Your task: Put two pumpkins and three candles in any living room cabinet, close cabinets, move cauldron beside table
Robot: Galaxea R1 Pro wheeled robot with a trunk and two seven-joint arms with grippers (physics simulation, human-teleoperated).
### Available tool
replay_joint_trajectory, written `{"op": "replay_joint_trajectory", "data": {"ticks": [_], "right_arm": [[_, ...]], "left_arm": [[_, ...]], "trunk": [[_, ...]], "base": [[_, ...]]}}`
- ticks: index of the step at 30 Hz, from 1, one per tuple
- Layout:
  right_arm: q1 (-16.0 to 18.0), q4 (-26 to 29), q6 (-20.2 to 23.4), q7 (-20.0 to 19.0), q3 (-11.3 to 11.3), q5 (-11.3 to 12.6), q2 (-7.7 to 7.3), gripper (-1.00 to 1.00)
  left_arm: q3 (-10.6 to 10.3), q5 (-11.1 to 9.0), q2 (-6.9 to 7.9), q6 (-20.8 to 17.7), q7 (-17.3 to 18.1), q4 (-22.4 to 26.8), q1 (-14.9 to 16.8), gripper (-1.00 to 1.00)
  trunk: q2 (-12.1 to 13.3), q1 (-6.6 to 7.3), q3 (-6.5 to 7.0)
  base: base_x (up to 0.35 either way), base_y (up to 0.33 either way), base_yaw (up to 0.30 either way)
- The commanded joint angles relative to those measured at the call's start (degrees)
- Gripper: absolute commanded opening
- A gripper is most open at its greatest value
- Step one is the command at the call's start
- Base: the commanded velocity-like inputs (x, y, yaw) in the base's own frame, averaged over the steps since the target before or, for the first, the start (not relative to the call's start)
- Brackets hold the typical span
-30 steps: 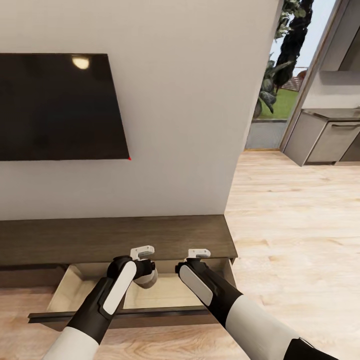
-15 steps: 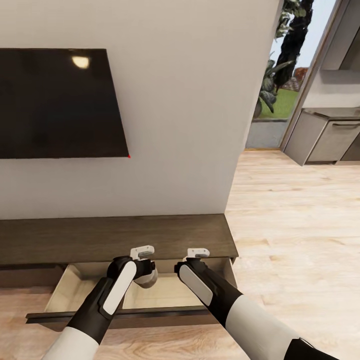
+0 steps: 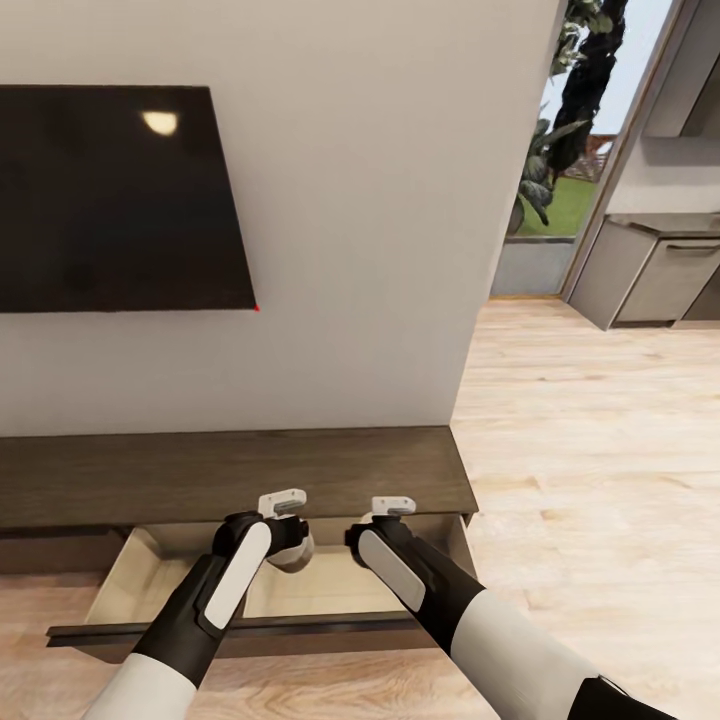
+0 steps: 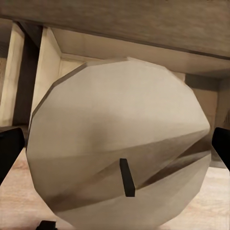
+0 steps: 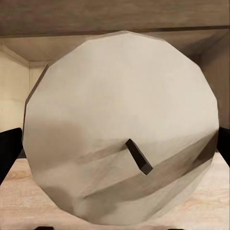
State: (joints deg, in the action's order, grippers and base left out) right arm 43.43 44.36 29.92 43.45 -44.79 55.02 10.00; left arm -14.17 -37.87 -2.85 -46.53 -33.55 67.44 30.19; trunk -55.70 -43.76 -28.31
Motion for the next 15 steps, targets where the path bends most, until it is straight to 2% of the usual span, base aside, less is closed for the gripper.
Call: {"op": "replay_joint_trajectory", "data": {"ticks": [1, 15], "right_arm": [[0.07, 0.00, 0.23, 0.01, -0.12, 0.17, 0.00, -1.00], [0.07, -0.16, 0.23, -1.09, -0.12, 0.09, 0.00, -1.00]], "left_arm": [[-0.11, -0.60, 0.02, -0.05, -0.61, 0.06, 0.04, -1.00], [-0.46, -0.54, 0.04, 0.01, -0.64, 0.06, 0.04, -1.00]], "trunk": [[-0.47, -0.23, -0.25], [-6.08, -3.31, -2.76]], "base": [[0.000, 0.000, 0.000], [0.000, 0.000, 0.000]]}}
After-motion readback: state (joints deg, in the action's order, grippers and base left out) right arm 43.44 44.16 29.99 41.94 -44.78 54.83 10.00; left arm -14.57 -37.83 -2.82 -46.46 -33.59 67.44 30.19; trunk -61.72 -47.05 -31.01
